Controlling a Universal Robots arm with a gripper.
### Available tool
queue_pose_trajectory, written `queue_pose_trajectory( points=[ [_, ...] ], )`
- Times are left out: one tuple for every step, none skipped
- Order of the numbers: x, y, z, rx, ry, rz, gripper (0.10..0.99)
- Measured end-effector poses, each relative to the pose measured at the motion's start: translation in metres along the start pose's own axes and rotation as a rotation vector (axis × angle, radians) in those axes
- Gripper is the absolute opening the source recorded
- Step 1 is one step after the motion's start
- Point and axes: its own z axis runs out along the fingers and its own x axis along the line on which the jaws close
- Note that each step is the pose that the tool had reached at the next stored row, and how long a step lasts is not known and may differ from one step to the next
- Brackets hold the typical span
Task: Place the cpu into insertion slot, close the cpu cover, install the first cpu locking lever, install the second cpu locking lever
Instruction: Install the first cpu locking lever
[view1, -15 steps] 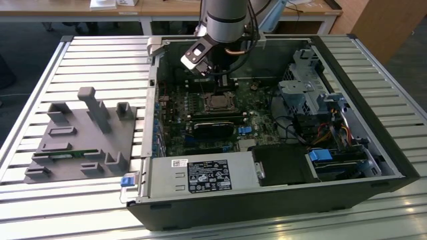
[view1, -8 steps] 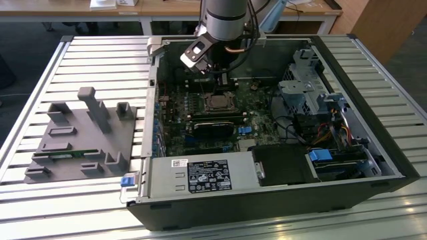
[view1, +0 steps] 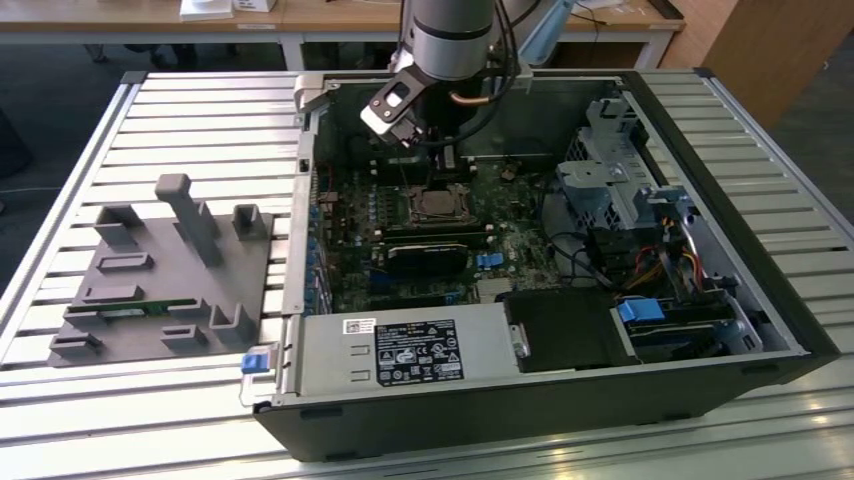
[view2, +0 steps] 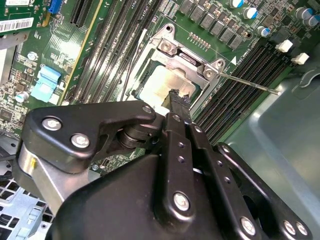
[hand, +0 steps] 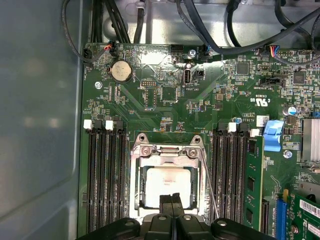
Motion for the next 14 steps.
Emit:
queue_pose_trajectory(
  points=[
    [0.0000,0.0000,-0.0001,0.000,0.0001,0.000,0.106],
    [0.0000,0.0000,-0.0003,0.000,0.0000,0.000,0.106],
    [0.0000,0.0000,-0.0005,0.000,-0.0001,0.000,0.106],
    [0.0000,0.0000,-0.0007,0.000,0.0000,0.000,0.106],
    [0.0000,0.0000,-0.0012,0.000,-0.0001,0.000,0.106],
    [0.0000,0.0000,-0.0020,0.000,-0.0001,0.000,0.106],
    [0.0001,0.0000,-0.0031,0.000,0.0001,0.000,0.106],
    [0.0001,0.0000,-0.0046,0.000,0.0001,0.000,0.106],
    [0.0001,0.0000,-0.0065,0.000,0.0000,0.000,0.106],
    [0.0002,0.0000,-0.0083,0.000,0.0001,0.000,0.106],
    [0.0002,0.0000,-0.0102,0.000,0.0001,0.000,0.106],
    [0.0002,0.0001,-0.0121,0.000,0.0001,0.000,0.106],
    [0.0003,0.0001,-0.0143,0.000,0.0000,0.000,0.106],
    [0.0003,0.0001,-0.0166,0.000,0.0001,0.000,0.106]
  ],
)
